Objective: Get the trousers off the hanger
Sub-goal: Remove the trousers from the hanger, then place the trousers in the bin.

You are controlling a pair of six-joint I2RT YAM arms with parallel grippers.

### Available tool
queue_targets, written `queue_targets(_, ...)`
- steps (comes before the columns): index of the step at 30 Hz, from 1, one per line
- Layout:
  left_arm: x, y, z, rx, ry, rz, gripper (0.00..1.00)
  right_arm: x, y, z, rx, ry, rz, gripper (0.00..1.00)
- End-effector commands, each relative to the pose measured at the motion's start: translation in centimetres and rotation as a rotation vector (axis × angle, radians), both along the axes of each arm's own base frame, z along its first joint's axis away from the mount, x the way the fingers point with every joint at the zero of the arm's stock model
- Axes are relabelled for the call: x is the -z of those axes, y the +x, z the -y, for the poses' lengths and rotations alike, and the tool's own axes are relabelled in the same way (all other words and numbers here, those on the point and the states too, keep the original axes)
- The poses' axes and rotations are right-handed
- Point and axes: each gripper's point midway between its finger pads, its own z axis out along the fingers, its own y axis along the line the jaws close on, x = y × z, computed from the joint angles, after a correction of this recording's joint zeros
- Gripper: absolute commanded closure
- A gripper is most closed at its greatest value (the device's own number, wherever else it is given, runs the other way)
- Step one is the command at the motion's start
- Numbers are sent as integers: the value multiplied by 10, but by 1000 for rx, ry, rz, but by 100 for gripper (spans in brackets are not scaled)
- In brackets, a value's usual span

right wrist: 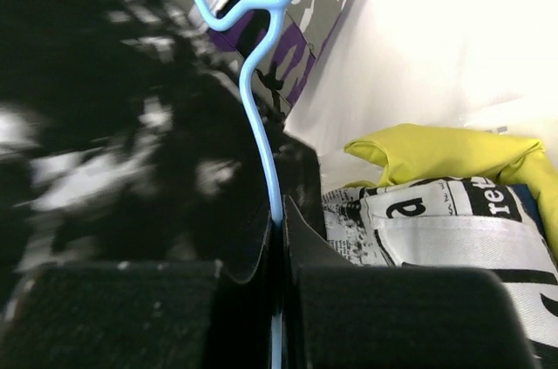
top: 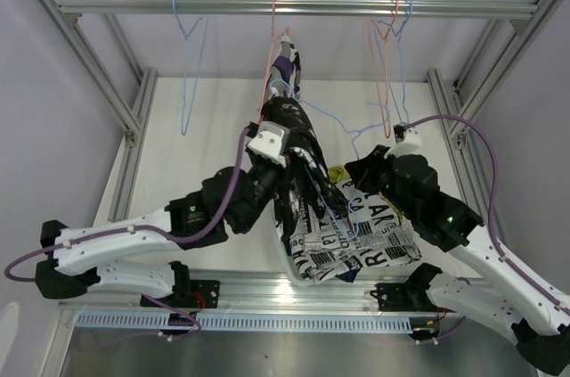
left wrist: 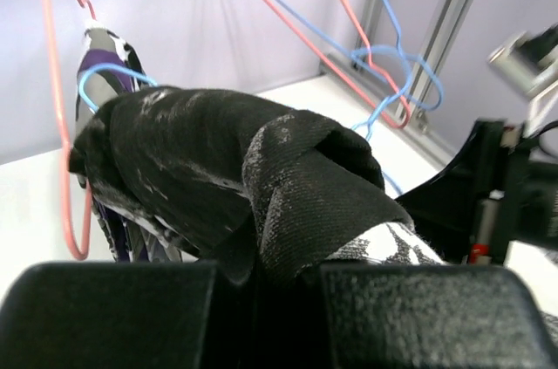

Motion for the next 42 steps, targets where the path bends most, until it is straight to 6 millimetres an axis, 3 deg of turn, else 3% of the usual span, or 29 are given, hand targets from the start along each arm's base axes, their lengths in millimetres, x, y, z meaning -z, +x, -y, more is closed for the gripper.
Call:
queue_targets(1,-86,-16,-29,47,-274,65,99,-8,5,-7,0,35,28,100)
queue_targets(10,-118,-31,-74,73,-351,68,99,13,14,-11,17,-2,1,100)
queue_targets(18,-134,-39,-93,97,-371,65,99,28,20,-11,32,-28,-14,100)
queue_targets(31,-142,-48,-108,130,-400,65,99,47,25,4,67,-86,-37,100)
queue_targets(36,-130,-51,-106,157,-320,43,99,41,27,14,86,-99,-26,100)
queue_targets(39,-122,-50,-112,140,-328,37,99,41,29,23,102,-112,-21,100)
queue_targets(42,-127,-56,-134,148,-385,53,100,47,30,27,107,-122,-37,100)
